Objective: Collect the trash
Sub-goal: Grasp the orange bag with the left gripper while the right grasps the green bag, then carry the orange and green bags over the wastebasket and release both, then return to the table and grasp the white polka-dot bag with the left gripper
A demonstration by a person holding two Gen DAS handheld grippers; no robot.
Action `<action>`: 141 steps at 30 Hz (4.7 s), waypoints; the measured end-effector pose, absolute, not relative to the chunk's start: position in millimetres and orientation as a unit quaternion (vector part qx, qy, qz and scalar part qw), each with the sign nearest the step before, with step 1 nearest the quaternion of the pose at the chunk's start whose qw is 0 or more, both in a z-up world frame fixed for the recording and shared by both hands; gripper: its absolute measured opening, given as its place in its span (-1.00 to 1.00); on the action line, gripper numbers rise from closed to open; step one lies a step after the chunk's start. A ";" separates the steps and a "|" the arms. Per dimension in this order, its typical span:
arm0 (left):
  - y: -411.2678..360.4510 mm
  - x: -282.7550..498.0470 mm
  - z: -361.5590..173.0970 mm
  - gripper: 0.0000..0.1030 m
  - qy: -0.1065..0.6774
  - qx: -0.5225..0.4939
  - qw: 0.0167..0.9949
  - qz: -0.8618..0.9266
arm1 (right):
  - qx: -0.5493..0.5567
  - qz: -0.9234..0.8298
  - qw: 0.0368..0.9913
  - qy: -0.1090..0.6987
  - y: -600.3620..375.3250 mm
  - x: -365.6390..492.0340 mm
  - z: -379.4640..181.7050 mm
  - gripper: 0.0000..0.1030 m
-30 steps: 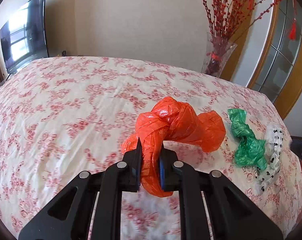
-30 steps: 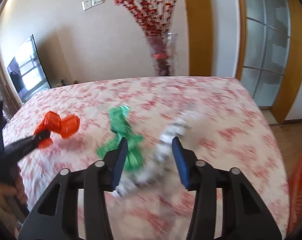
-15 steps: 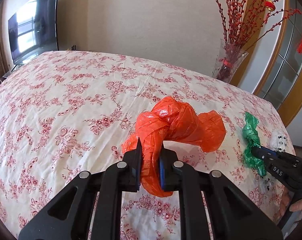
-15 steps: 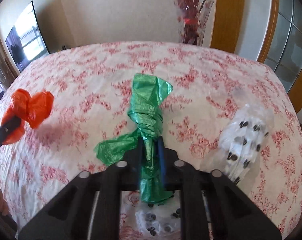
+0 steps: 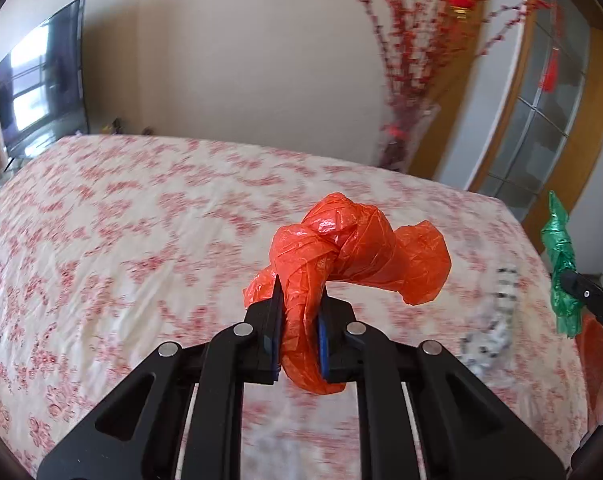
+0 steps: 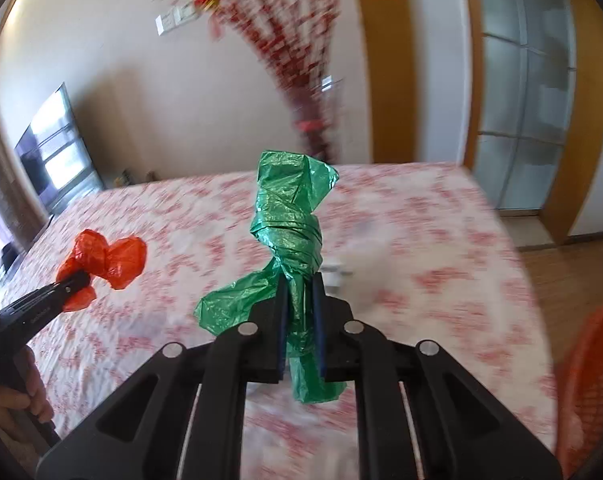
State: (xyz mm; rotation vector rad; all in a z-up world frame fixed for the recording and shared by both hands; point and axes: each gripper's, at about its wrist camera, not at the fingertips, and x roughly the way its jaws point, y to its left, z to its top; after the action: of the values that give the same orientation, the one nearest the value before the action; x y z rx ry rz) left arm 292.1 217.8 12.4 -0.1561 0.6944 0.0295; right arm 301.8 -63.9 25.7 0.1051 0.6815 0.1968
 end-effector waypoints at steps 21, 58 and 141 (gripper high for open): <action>30.0 271.3 36.7 -0.75 0.329 -0.030 0.931 -0.155 | 0.095 -0.045 0.961 0.256 -227.0 192.3 43.9 -0.76; -236.2 237.1 -16.5 -0.75 0.395 0.024 0.853 -0.341 | 0.174 -0.219 0.926 0.255 -412.5 106.6 -14.9 -0.76; 58.8 317.6 -47.9 -0.70 0.407 -0.059 0.908 -0.084 | 0.088 -0.089 0.943 0.307 -258.7 156.4 -15.5 0.86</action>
State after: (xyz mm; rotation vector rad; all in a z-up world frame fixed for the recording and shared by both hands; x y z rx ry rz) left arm 317.6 58.8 -47.9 -0.1226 0.8404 -0.1739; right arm 156.4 -258.7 -15.5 0.1793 0.6269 -0.1823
